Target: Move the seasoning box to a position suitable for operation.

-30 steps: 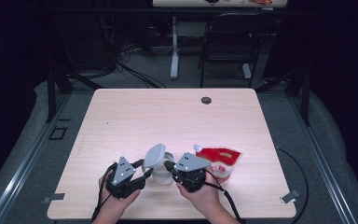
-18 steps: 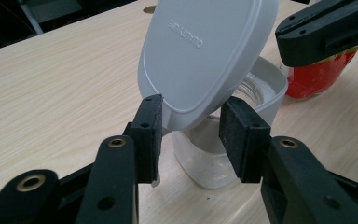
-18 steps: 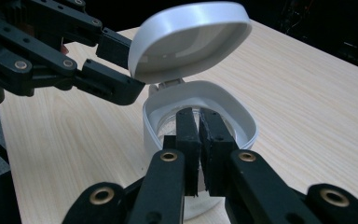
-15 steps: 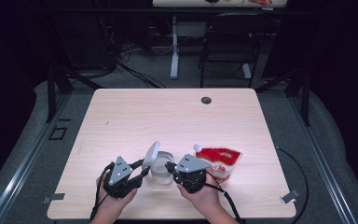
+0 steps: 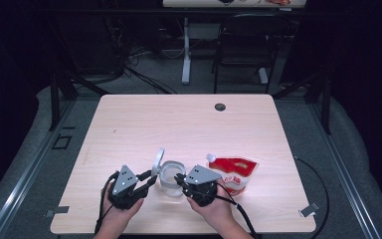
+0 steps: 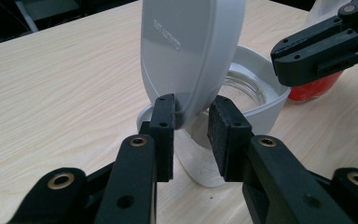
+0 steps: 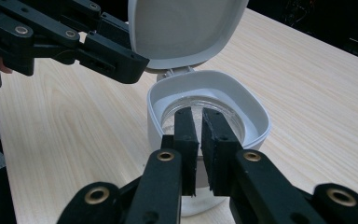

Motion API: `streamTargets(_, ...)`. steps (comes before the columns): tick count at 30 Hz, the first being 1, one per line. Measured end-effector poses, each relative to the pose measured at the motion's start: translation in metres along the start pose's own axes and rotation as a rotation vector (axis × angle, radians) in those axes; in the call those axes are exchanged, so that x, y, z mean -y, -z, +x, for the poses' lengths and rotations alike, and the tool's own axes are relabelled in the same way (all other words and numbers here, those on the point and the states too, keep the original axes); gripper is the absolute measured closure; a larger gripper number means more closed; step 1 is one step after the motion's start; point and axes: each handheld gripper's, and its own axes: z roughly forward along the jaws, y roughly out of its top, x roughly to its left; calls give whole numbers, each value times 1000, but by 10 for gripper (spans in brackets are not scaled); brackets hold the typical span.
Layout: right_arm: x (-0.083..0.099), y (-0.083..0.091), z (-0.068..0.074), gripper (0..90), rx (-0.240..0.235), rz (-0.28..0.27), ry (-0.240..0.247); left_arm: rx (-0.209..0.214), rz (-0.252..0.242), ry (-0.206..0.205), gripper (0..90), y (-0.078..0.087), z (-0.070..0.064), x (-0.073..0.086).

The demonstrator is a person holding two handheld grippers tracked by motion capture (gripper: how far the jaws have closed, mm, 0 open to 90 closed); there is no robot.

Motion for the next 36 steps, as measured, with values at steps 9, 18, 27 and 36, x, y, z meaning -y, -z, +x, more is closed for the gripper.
streamTargets(9, 0, -4, -1, 854, -9, -5, -17, 7, 5, 18, 753, -1, 7, 0)
streamTargets(18, -1, -4, 1, 871, -24, 0, -24, 29, 2, 43, 777, -6, 16, -1)
streamTargets(27, -1, -7, 7, 874, -50, -11, -29, 54, -1, 47, 787, -11, 22, -3)
streamTargets(36, 0, -7, 10, 871, -59, -16, -35, 87, -8, 70, 788, -17, 26, -6)
